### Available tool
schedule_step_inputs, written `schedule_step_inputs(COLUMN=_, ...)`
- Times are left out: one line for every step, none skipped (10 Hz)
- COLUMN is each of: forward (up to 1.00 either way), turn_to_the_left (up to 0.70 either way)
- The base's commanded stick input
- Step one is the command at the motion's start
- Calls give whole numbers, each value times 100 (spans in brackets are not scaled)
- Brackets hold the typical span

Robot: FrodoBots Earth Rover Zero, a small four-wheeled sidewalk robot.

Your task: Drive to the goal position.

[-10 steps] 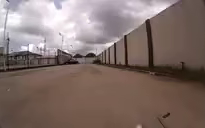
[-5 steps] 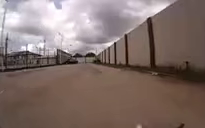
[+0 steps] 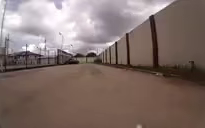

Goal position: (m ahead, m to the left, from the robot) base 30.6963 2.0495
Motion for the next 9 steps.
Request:
schedule_step_inputs(forward=50, turn_to_the_left=-1)
schedule_step_inputs(forward=50, turn_to_the_left=-1)
schedule_step_inputs(forward=50, turn_to_the_left=-1)
schedule_step_inputs(forward=50, turn_to_the_left=-1)
schedule_step_inputs(forward=50, turn_to_the_left=-1)
schedule_step_inputs(forward=50, turn_to_the_left=-1)
schedule_step_inputs(forward=50, turn_to_the_left=-1)
schedule_step_inputs(forward=50, turn_to_the_left=-1)
schedule_step_inputs(forward=50, turn_to_the_left=-1)
